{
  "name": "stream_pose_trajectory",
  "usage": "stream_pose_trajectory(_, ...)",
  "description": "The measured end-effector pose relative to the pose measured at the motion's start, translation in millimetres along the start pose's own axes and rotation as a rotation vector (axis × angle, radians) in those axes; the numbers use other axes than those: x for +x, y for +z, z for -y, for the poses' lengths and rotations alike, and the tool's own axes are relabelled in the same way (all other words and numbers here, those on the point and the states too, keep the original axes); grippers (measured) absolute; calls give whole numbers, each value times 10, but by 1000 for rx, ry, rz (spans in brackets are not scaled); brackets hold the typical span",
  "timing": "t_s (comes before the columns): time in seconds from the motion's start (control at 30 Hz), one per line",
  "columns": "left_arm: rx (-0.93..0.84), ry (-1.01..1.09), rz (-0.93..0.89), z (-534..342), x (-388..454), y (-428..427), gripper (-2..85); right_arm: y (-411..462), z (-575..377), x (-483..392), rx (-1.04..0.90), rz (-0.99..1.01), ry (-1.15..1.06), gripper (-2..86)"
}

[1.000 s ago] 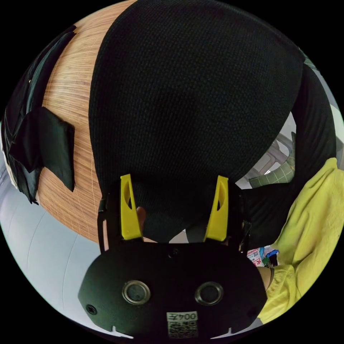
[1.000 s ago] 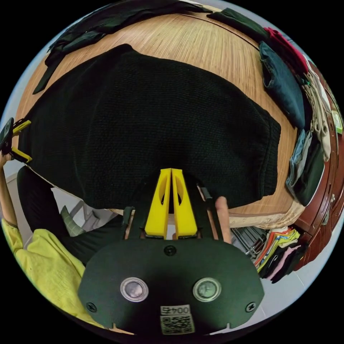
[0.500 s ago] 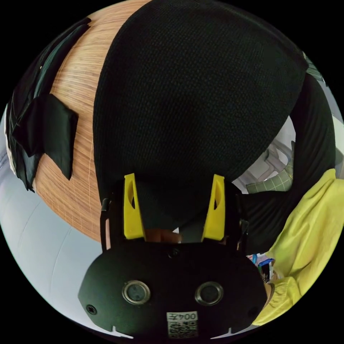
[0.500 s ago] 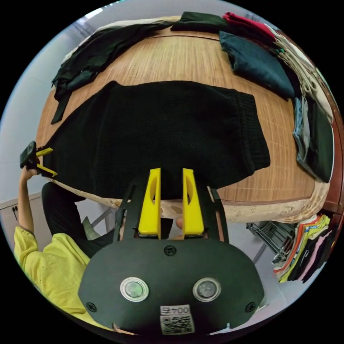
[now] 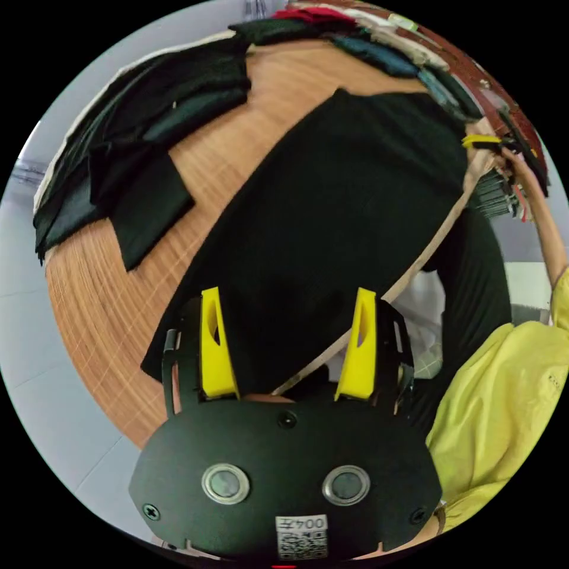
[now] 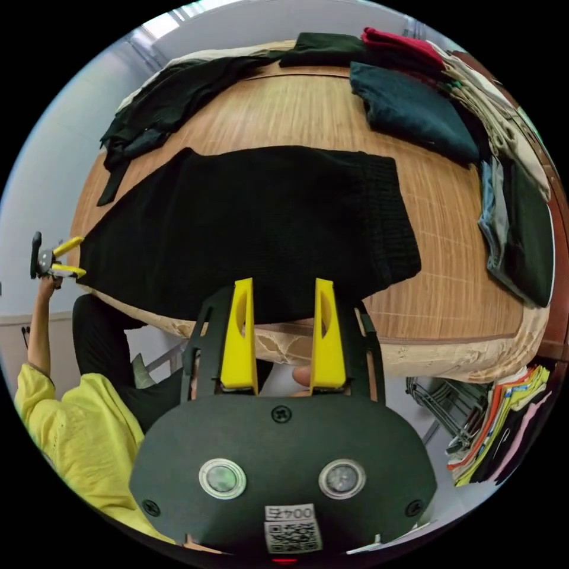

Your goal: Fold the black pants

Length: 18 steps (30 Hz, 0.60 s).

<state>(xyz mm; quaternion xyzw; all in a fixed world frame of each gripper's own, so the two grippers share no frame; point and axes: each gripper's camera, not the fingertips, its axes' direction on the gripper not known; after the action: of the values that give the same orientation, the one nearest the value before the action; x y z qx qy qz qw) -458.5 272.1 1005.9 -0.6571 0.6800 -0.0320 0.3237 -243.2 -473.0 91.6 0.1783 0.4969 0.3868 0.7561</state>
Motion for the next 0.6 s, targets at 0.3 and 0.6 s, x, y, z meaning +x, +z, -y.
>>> stream_pose_trajectory(0.3,103,464,148,1101,1704,583,277,427,135,-554,-131,-159,-272,165)
stream_pose_trajectory(0.6,61,475,27,755,1458,1690,274,469,69,-267,-143,-89,-317,166)
